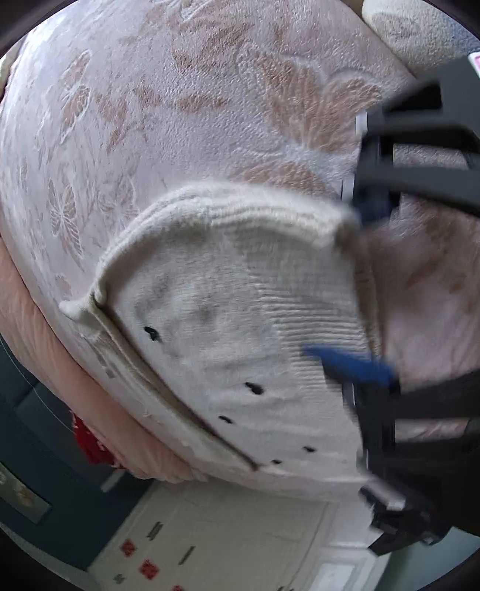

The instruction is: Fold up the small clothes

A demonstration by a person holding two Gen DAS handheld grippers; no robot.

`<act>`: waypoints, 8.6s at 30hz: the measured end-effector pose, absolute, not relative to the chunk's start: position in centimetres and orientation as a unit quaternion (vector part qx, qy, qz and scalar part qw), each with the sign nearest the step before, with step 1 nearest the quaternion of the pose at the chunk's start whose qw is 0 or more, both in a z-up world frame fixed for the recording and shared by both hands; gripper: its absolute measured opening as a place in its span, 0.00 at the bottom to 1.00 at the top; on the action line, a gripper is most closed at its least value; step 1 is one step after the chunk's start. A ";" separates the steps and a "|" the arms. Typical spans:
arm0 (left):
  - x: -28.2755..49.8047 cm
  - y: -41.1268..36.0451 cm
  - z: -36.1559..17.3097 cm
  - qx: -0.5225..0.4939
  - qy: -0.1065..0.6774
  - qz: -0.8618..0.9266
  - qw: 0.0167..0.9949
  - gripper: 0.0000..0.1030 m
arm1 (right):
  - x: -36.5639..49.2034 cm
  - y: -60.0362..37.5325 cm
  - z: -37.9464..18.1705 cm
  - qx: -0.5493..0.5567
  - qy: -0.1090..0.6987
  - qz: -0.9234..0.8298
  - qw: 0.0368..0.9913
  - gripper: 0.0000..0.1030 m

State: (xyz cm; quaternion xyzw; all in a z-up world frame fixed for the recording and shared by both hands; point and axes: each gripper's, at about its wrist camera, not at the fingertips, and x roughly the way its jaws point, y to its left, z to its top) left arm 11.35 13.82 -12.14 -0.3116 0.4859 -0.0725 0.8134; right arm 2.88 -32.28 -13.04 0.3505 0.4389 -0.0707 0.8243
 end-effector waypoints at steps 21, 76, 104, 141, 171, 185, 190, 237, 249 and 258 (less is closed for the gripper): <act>-1.4 17.8 -5.7 -0.221 0.532 -0.135 0.806 0.06 | -8.6 -29.9 -5.4 0.140 0.497 -0.001 0.856 0.06; 25.3 11.4 -0.6 -0.158 0.444 -0.096 0.877 0.09 | 13.5 -39.7 -0.1 0.245 0.317 -0.061 0.914 0.06; 11.7 12.5 -11.1 -0.236 0.533 -0.034 0.812 0.71 | 3.6 -24.5 -9.0 0.224 0.435 0.029 0.872 0.29; 28.0 9.6 -9.9 -0.153 0.525 0.004 0.837 0.13 | 15.5 -39.3 -10.0 0.210 0.425 -0.129 0.871 0.06; 15.8 9.6 -10.9 -0.134 0.497 -0.066 0.855 0.31 | 3.8 -40.5 -12.7 0.249 0.429 -0.137 0.858 0.00; 9.6 15.6 -10.6 -0.305 0.493 0.043 0.814 0.90 | -1.0 -40.4 -15.3 0.403 0.424 -0.124 0.802 0.66; 11.8 16.1 -11.5 -0.351 0.485 0.035 0.800 0.54 | 1.8 -39.8 -14.2 0.420 0.407 -0.122 0.802 0.28; 10.5 14.8 -11.7 -0.262 0.537 -0.007 0.802 0.85 | 20.1 -20.1 -11.7 0.108 0.500 0.033 0.859 0.00; 10.7 16.6 -11.9 -0.328 0.527 0.002 0.784 0.86 | 4.5 -32.5 -4.5 0.181 0.411 -0.106 0.887 0.00; 10.9 16.6 -11.5 -0.345 0.521 0.004 0.781 0.36 | 7.1 -25.2 -6.5 0.130 0.465 -0.006 0.875 0.18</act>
